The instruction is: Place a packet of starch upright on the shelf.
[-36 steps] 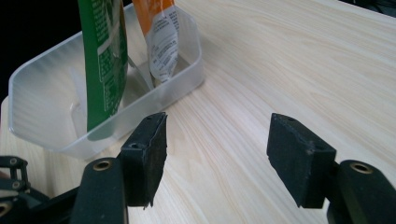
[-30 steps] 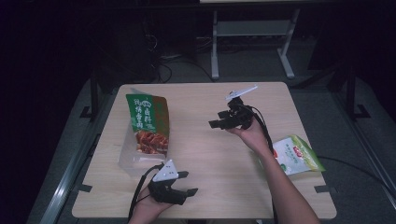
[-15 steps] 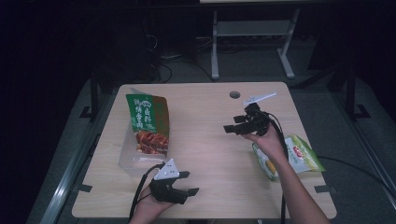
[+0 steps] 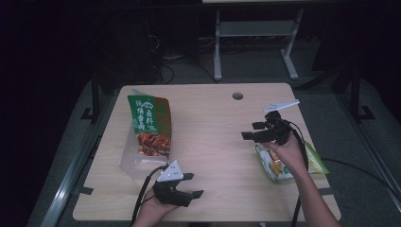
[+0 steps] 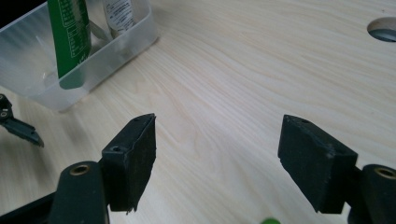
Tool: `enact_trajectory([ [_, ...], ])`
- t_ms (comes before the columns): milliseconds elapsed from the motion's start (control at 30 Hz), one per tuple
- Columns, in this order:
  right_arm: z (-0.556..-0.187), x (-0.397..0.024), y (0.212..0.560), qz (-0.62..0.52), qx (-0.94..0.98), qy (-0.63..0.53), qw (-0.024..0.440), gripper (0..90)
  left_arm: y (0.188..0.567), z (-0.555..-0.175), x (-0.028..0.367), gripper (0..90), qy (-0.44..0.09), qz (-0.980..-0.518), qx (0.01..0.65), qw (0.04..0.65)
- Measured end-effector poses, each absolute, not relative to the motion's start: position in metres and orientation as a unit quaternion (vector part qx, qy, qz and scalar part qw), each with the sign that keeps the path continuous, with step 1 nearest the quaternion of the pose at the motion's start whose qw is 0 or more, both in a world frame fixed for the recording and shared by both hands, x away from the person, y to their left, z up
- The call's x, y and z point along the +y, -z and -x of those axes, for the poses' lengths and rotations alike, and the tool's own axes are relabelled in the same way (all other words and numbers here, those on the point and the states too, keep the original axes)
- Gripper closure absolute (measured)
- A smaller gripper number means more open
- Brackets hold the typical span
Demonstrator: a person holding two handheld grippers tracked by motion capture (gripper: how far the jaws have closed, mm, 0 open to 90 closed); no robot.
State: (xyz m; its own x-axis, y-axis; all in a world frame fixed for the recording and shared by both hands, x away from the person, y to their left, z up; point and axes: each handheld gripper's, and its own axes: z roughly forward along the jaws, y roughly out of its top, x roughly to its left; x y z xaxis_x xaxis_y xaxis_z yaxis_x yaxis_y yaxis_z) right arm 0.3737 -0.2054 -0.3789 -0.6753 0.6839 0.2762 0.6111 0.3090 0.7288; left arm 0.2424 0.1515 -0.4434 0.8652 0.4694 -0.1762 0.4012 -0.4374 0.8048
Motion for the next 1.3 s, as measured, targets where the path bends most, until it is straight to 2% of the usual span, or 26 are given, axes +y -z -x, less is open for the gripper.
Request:
enact_trajectory([
  [600,-0.329,-0.258,0.382,-0.432,0.799,-0.411,0.074,26.4,0.430,-0.250,0.122,29.4,-0.032,-0.857,0.223,0.464],
  [933,-0.317,-0.290,0.390,-0.463,0.789,-0.396,0.082,26.4,0.428,-0.255,0.095,28.9,-0.022,-0.861,0.209,0.463],
  [1300,-0.312,-0.314,0.400,-0.493,0.783,-0.368,0.090,27.1,0.428,-0.258,0.088,28.9,-0.020,-0.863,0.204,0.462],
])
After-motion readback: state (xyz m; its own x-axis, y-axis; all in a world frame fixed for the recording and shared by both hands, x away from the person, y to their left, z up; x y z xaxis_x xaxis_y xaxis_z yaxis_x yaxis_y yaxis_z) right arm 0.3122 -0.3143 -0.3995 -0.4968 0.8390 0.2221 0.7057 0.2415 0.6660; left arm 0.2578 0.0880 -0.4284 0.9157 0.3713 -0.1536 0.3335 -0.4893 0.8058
